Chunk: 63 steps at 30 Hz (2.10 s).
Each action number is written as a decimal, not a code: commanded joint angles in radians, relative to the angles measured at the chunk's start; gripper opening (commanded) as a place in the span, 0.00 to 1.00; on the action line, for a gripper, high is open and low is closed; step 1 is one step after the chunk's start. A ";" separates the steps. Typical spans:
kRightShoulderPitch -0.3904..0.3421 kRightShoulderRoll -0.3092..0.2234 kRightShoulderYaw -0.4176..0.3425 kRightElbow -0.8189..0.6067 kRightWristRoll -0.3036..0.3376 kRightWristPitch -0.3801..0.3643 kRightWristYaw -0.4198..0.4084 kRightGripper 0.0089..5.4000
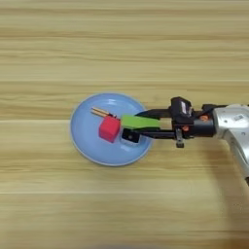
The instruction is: Move the objects on the table
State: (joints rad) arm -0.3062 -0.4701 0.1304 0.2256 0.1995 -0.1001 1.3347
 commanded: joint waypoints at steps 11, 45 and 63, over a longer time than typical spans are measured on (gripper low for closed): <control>-0.037 -0.008 0.065 -0.027 -0.056 0.051 -0.069 0.26; -0.087 0.073 0.173 0.031 -0.146 0.074 -0.126 0.34; -0.127 0.078 0.094 -0.052 -0.055 0.144 -0.122 0.75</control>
State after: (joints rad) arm -0.3439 -0.3798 0.2680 0.2331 0.1073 0.0392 1.2486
